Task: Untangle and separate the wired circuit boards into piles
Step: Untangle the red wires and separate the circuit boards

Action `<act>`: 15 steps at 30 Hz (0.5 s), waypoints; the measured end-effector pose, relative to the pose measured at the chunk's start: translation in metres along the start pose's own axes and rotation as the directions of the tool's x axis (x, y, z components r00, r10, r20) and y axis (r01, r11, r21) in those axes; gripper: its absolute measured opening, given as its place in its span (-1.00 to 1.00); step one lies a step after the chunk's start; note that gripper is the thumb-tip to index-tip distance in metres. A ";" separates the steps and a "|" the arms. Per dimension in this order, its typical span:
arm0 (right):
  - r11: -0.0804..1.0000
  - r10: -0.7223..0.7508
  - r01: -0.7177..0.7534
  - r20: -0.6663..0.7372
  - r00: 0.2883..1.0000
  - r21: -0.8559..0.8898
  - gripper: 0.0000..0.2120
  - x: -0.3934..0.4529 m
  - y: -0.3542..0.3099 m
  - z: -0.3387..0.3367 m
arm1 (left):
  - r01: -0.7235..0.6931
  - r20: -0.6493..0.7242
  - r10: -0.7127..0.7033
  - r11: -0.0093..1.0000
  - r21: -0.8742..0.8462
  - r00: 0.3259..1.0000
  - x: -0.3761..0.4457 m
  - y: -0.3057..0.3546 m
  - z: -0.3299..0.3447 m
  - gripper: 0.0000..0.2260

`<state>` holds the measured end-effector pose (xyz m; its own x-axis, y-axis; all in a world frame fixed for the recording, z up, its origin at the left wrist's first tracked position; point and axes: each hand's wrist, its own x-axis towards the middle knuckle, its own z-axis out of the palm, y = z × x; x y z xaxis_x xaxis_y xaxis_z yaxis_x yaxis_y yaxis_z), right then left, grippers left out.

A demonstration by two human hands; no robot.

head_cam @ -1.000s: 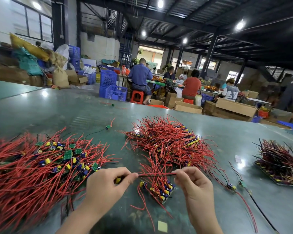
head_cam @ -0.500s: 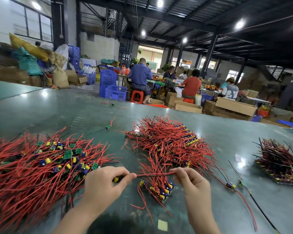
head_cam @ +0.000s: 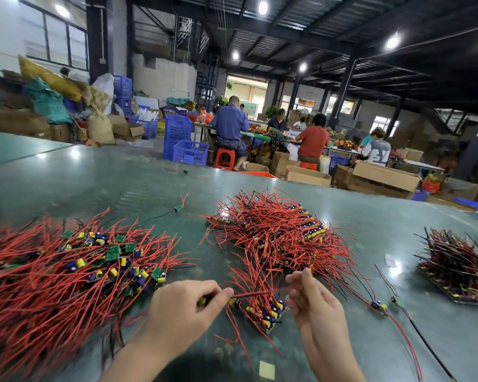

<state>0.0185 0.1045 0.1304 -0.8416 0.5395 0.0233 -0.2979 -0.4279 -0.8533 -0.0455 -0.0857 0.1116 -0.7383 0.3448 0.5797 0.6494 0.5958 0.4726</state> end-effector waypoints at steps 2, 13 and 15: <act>0.999 -0.054 0.054 -0.009 0.999 -0.005 -0.70 0.000 -0.002 0.001 | 0.196 0.159 -0.148 0.913 -0.356 0.976 0.006 0.005 -0.003 -0.59; 0.895 -0.185 0.274 0.265 0.946 -0.351 -0.73 -0.014 0.007 0.006 | 0.342 0.301 -0.355 0.058 -0.938 0.885 0.013 0.009 -0.005 -0.87; 0.726 -0.278 0.418 0.323 0.905 -0.545 -0.71 -0.018 0.012 0.009 | 0.298 0.264 -0.351 0.047 -0.953 0.898 0.011 0.012 -0.002 -0.89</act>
<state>0.0265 0.0829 0.1241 -0.8238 0.3730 0.4269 -0.3229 0.3102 -0.8942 -0.0452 -0.0760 0.1247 -0.9393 0.2921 0.1798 -0.0158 -0.5604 0.8280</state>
